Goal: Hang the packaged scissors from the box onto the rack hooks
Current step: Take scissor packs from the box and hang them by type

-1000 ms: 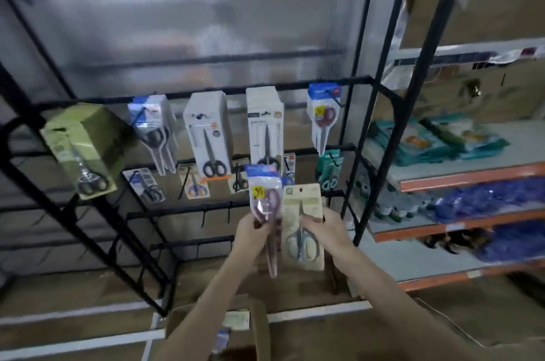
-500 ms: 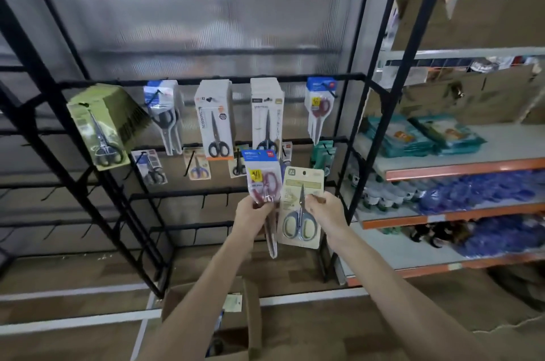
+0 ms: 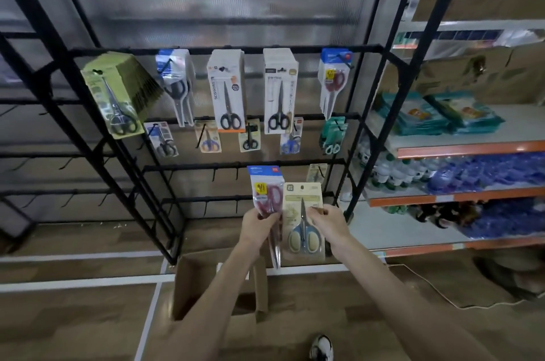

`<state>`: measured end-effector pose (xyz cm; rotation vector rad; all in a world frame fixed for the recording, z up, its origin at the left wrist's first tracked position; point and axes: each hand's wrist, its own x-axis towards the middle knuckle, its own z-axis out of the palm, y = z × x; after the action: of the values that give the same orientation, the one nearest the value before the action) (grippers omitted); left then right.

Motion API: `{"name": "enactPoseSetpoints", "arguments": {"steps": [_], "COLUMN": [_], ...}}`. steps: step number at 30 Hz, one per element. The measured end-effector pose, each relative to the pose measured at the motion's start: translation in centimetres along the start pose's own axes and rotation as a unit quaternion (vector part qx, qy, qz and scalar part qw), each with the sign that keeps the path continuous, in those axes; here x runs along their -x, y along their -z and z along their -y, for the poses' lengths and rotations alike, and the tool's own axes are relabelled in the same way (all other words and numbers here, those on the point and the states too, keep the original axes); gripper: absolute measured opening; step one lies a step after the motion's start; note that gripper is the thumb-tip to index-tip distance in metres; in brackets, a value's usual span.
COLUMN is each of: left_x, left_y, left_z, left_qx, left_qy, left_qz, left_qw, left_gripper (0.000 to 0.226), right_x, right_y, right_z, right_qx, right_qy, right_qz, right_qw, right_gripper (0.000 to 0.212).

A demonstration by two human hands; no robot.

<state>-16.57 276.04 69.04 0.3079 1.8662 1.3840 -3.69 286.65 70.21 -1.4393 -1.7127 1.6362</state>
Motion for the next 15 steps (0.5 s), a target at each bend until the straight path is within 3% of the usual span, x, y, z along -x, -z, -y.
{"name": "enactPoseSetpoints", "arguments": {"steps": [15], "left_x": [0.2], "left_y": [5.4], "left_z": [0.9], "left_qx": [0.065], "left_qy": [-0.006], "left_qz": [-0.046], "left_qw": [0.997], "left_gripper": [0.007], "right_x": [0.2], "right_y": [-5.4], "right_z": [1.7], "right_qx": [-0.034], "right_qy": [-0.008], "right_qz": [0.029], "right_qw": [0.999], "right_gripper": [0.017]}}
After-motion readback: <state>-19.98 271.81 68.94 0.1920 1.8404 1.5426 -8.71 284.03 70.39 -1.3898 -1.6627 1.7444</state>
